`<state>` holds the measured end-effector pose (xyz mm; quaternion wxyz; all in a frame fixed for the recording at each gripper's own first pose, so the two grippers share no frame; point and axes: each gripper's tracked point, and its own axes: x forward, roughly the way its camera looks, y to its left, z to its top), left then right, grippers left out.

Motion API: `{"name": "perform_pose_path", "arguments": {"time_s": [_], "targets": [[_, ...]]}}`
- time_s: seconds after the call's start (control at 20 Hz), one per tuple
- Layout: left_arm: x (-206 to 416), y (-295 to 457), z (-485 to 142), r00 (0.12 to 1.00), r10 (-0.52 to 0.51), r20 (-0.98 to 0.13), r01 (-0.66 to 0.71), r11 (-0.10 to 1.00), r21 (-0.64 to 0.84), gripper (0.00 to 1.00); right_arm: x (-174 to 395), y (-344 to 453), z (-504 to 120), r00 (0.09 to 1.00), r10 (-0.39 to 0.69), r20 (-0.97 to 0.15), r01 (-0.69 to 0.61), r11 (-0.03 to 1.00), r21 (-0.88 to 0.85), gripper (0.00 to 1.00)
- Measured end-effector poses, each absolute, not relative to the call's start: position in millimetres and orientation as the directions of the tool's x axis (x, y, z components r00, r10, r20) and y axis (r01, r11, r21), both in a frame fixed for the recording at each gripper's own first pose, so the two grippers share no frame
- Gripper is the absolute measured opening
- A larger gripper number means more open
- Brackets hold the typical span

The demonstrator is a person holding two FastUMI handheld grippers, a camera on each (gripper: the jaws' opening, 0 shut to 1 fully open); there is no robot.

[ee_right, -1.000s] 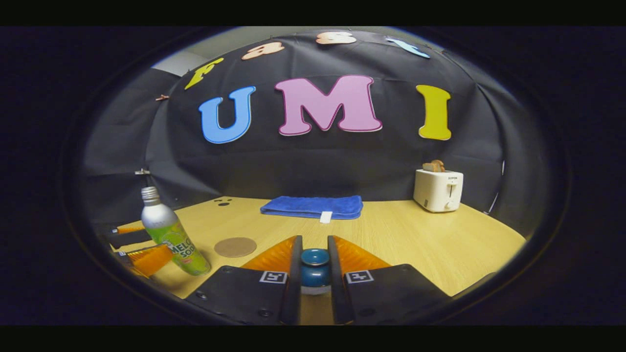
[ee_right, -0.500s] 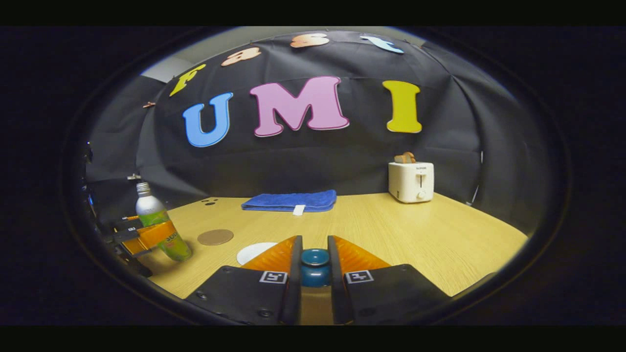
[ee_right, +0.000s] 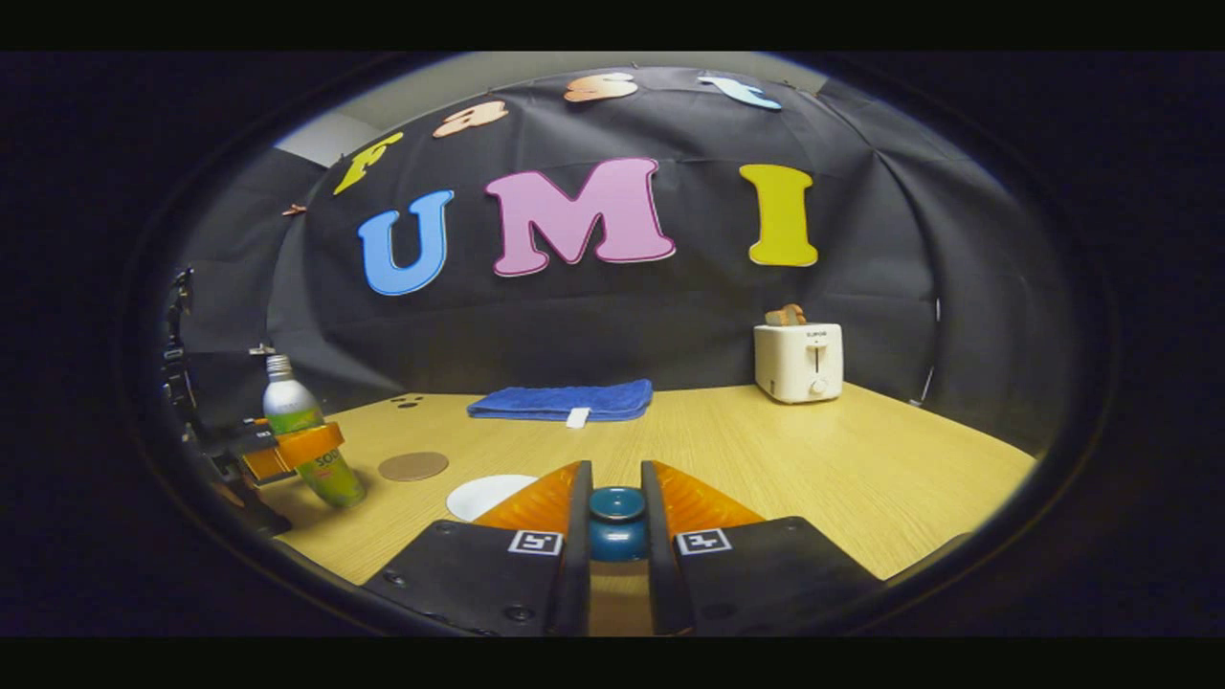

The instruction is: Open the teacup lid with one hand, grasp the water bottle and pour water into the teacup with the other hand; after pouring, place the water bottle on the coaster and then close the teacup lid.

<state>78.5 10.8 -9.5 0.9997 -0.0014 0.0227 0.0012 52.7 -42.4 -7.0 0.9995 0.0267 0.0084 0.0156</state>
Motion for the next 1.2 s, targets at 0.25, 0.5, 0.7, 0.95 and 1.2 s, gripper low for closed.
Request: {"name": "perform_pose_path", "arguments": {"time_s": [0.25,0.5,0.7,0.95,1.2], "targets": [[79.1,-0.8,-9.4,0.999,-0.022,-0.049,0.024,0.998,0.050,0.79,52.6,-36.6,-1.6,0.999,0.037,0.035,-0.037,0.999,-0.010,0.33],[86.4,-14.1,-11.8,0.997,-0.046,-0.064,0.067,0.921,0.385,0.78,57.0,-48.4,0.9,0.999,0.018,0.036,-0.018,1.000,-0.008,0.34],[102.5,-33.5,-12.5,0.990,-0.104,-0.098,0.141,0.820,0.555,0.79,61.3,-56.7,1.0,0.999,0.004,0.035,-0.004,1.000,-0.007,0.34],[119.7,-54.0,-11.5,0.975,-0.168,-0.145,0.217,0.580,0.785,0.78,60.9,-58.2,1.3,0.999,0.017,0.035,-0.016,1.000,-0.007,0.28],[125.1,-72.3,-25.5,0.949,-0.218,-0.229,0.292,0.321,0.901,0.78,62.1,-56.6,1.6,0.999,0.037,0.033,-0.037,0.999,-0.008,0.28]]}}
